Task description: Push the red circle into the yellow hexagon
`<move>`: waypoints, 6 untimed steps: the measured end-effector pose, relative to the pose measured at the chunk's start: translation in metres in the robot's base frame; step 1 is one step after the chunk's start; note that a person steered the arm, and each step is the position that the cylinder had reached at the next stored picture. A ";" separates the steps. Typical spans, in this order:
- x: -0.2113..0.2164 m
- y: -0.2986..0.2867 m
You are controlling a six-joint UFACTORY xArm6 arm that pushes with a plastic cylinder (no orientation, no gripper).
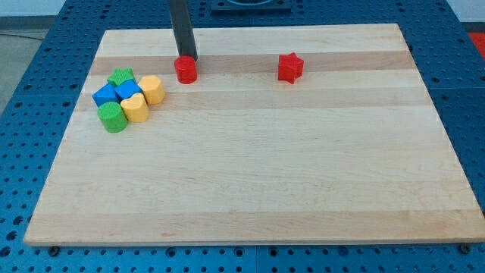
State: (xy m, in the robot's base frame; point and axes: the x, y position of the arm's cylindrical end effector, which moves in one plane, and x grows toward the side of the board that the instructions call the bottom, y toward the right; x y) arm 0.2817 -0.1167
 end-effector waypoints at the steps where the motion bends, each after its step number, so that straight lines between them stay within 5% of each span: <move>1: 0.008 0.003; 4: 0.041 0.038; 6: 0.049 0.002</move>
State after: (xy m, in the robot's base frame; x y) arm 0.3309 -0.1144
